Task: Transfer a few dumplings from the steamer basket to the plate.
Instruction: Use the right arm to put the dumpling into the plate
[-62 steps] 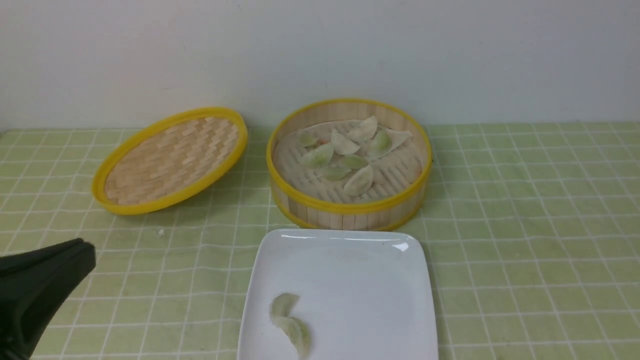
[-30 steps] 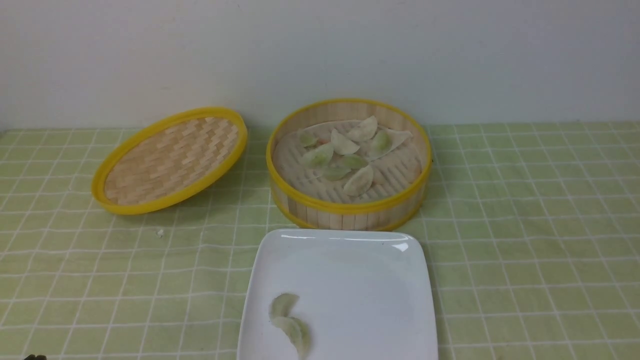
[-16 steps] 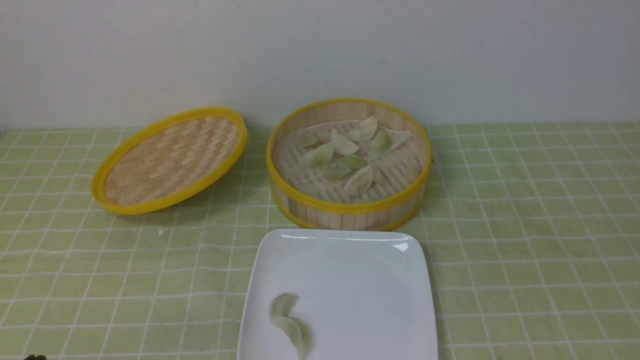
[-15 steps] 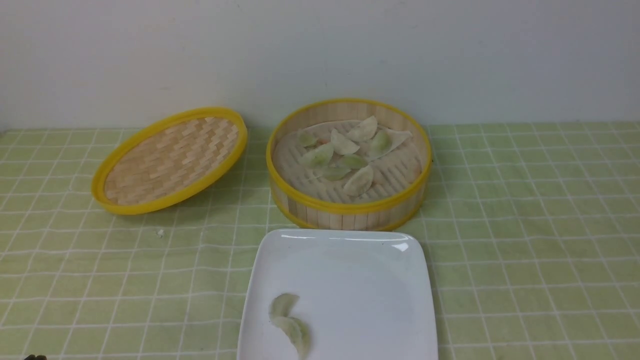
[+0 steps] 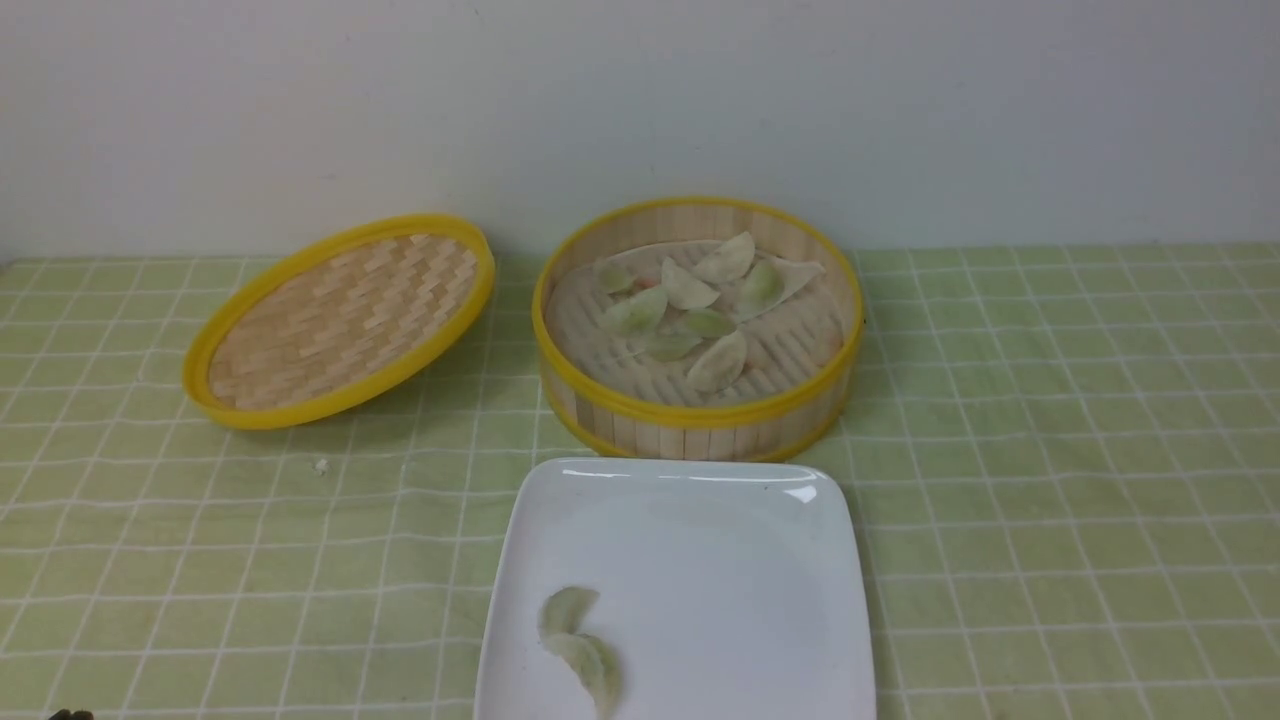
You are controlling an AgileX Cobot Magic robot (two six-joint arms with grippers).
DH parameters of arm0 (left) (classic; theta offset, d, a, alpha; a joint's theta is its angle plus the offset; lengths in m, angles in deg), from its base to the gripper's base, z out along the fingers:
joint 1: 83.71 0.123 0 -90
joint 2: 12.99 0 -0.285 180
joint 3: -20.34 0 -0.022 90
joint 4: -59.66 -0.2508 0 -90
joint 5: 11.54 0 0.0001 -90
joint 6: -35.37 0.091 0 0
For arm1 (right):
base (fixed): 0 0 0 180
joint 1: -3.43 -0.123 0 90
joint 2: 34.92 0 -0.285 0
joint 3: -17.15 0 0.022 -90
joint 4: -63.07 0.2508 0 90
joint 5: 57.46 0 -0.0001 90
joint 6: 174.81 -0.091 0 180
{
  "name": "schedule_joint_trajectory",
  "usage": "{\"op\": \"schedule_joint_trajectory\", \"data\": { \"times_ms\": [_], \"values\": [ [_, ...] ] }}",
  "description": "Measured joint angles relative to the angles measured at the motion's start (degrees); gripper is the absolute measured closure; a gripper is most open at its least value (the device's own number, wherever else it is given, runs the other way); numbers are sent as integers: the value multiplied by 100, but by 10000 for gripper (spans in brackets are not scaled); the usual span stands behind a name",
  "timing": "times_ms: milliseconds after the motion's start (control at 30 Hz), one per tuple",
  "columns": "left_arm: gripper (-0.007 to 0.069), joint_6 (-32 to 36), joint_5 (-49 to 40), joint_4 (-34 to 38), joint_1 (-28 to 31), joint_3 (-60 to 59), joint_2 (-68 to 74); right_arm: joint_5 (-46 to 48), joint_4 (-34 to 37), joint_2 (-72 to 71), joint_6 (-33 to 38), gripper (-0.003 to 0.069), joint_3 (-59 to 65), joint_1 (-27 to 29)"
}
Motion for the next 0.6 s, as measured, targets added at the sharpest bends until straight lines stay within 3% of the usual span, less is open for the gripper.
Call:
{"op": "schedule_joint_trajectory", "data": {
  "times_ms": [233,600],
  "values": [
    [631,0,0,0,0,0,0,-1,-139,-6,55,673,656,222],
    [631,0,-11,0,0,0,0,186,-269,-6,55,673,2733,3031]
  ]
}}
